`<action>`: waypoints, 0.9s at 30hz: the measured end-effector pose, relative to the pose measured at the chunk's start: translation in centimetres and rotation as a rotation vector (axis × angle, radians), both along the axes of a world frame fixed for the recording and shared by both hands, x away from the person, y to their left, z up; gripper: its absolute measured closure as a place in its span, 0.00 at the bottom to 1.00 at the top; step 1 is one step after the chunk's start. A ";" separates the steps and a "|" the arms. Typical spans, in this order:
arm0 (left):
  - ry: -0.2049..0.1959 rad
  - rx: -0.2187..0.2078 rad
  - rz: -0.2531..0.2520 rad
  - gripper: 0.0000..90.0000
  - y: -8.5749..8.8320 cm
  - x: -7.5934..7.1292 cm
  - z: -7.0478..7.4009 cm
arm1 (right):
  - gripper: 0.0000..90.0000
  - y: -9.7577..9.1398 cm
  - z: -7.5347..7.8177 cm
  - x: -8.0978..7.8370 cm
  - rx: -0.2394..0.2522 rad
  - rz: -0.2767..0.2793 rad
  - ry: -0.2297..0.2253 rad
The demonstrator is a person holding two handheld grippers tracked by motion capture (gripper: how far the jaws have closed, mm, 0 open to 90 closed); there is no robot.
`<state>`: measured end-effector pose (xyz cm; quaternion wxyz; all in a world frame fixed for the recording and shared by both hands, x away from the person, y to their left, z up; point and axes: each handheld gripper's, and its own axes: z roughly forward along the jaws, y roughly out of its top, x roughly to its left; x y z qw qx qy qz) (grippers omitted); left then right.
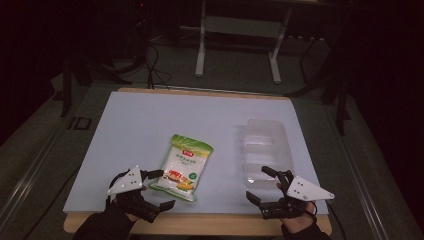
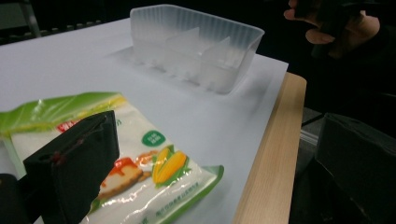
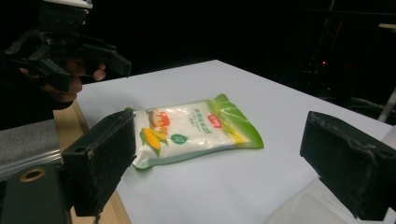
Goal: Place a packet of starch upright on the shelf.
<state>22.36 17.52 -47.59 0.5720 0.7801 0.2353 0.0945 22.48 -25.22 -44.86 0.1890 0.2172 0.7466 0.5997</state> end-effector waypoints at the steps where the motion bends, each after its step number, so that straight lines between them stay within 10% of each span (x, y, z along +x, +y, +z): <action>1: -0.004 0.000 -0.002 0.00 -0.1 0.0 0.2 | 0.11 0.0 0.1 0.0 0.001 0.010 0.001; 27: 0.029 0.071 0.059 0.01 -0.1 3.8 3.8 | 0.11 0.1 0.5 -0.1 0.012 0.005 0.004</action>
